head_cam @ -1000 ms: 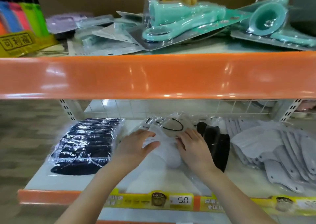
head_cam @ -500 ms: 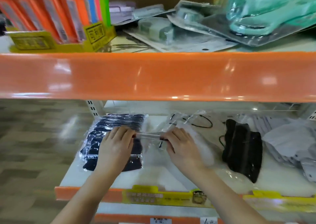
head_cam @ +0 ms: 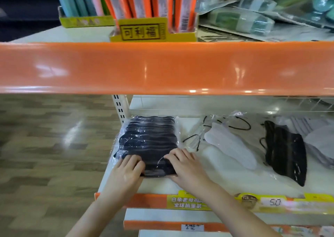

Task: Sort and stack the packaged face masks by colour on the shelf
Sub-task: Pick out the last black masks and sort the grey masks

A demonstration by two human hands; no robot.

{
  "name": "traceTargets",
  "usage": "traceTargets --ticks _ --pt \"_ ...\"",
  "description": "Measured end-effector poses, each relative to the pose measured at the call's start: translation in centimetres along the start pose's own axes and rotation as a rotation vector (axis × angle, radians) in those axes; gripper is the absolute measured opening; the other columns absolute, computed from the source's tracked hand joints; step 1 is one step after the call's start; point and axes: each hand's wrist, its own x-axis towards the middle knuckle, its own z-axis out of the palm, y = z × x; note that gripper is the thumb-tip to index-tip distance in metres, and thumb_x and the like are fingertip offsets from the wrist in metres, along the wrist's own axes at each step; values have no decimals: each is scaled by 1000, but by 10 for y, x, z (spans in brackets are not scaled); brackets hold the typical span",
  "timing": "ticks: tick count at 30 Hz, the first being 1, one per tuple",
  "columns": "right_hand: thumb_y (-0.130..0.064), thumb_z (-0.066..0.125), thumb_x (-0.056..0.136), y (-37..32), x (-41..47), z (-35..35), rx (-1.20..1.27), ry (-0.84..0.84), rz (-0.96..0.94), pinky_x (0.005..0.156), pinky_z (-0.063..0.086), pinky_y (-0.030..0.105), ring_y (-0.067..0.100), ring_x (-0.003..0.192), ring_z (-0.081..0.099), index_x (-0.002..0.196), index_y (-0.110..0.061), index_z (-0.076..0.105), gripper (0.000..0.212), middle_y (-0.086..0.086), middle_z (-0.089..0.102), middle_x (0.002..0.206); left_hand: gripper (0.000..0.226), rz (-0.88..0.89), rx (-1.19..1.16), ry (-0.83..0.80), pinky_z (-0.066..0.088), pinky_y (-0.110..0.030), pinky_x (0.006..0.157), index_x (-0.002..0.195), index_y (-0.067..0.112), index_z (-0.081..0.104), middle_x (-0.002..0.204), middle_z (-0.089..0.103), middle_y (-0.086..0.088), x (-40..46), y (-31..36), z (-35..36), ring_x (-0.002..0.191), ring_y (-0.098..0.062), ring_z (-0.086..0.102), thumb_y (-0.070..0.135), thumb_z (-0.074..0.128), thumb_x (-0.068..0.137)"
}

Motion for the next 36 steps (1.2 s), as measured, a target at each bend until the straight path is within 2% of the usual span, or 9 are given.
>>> traceTargets --ticks 5,9,11,16,19,23,27,31,36 --pt "-36 85 44 -12 5 8 -60 64 37 66 49 30 18 85 59 104 -27 62 65 -8 56 97 22 12 -14 -85 32 -27 64 70 20 51 79 55 4 -9 -15 -2 71 -19 52 41 57 71" --pt "-35 84 50 -20 3 13 -87 113 34 65 49 28 15 84 58 101 -26 65 56 -9 57 95 34 -50 -4 -112 43 -28 62 72 18 56 78 55 5 -10 -18 -3 72 -20 54 26 86 59" --pt "-33 82 55 -23 1 17 -90 129 24 65 48 27 14 84 57 100 -26 65 49 -9 56 95 39 -79 17 -114 48 -30 58 72 16 58 76 57 3 -9 -18 -3 70 -22 57 17 89 49" --pt "-35 69 73 -26 -6 24 -66 185 5 73 47 25 11 91 53 93 -27 67 22 -11 57 95 43 -159 24 -46 49 -34 53 75 12 55 82 58 -3 -8 -20 5 69 -26 57 -2 82 44" --pt "-40 48 84 -28 -7 23 -18 195 11 83 39 21 9 97 54 94 -25 69 28 -11 60 99 42 -168 8 -47 48 -34 53 75 13 55 81 57 -3 -10 -20 8 69 -26 56 -1 82 46" --pt "-41 45 87 -29 -9 22 -1 183 36 88 35 21 7 98 56 94 -25 71 32 -12 62 103 18 -144 -17 -49 51 -33 63 81 15 59 91 60 0 -9 -21 9 83 -24 60 26 64 69" --pt "-40 43 91 -31 -9 20 31 161 44 88 46 23 9 103 57 97 -25 71 32 -10 62 109 42 -75 -63 -115 53 -38 79 104 20 60 111 62 0 -10 -12 14 103 -20 56 53 45 82" --pt "-35 42 89 -32 -9 20 48 148 56 89 49 25 8 107 56 99 -25 70 31 -10 62 113 37 -83 -87 -104 53 -37 81 99 17 66 108 66 -1 0 12 14 101 -22 63 43 44 84" --pt "-30 40 85 -31 -8 15 66 168 101 89 50 25 8 107 56 96 -24 70 33 -9 64 113 27 -134 -93 -50 53 -33 69 88 14 67 95 67 1 15 43 15 88 -21 66 25 43 82"
